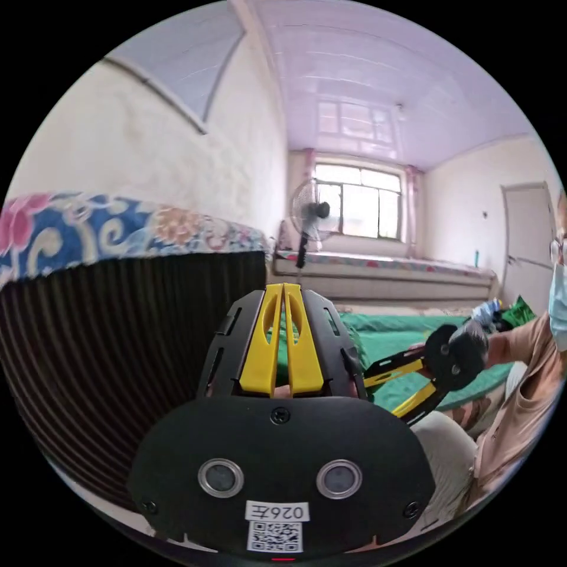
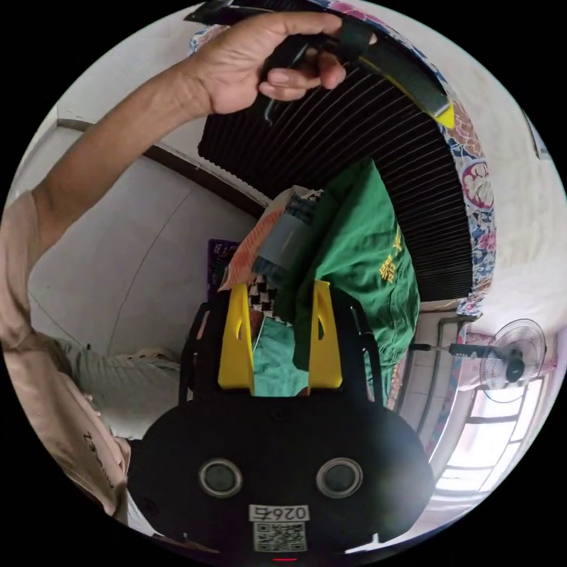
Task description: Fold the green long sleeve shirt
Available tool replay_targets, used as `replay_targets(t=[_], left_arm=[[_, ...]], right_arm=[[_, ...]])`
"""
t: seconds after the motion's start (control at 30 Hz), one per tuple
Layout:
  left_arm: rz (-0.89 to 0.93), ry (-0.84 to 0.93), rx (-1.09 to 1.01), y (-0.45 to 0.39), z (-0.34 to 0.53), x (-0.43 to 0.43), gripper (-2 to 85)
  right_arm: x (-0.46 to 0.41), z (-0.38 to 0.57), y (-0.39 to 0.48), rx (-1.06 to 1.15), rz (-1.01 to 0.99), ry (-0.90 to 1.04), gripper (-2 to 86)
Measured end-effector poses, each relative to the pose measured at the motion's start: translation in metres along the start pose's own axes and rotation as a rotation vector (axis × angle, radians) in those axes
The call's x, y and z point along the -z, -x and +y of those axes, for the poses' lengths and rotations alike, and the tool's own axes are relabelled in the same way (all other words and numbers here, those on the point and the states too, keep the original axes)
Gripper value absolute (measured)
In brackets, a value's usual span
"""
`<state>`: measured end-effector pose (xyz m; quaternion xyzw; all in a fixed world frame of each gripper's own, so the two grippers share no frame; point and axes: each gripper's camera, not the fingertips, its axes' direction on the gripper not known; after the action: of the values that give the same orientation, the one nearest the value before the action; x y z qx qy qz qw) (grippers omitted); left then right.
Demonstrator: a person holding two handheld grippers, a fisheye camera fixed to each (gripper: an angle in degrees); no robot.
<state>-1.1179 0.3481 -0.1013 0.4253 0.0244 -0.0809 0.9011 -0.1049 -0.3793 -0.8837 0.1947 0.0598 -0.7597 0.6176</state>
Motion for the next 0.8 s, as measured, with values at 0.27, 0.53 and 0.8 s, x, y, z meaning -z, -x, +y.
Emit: replay_targets(t=[0.27, 0.53, 0.8], left_arm=[[-0.244, 0.546, -0.317, -0.122, -0.024, -0.107, -0.8], [-0.178, 0.381, -0.037, -0.144, -0.026, -0.086, -0.9], [-0.014, -0.013, 0.025, -0.284, -0.125, 0.000, -1.0]], right_arm=[[-0.101, 0.102, -0.079, -0.598, -0.047, -0.321, -1.0], [-0.346, 0.252, -0.023, -1.010, -0.477, -0.337, -0.9], [-0.363, 0.374, 0.159, -0.900, -0.410, -0.271, -0.9]])
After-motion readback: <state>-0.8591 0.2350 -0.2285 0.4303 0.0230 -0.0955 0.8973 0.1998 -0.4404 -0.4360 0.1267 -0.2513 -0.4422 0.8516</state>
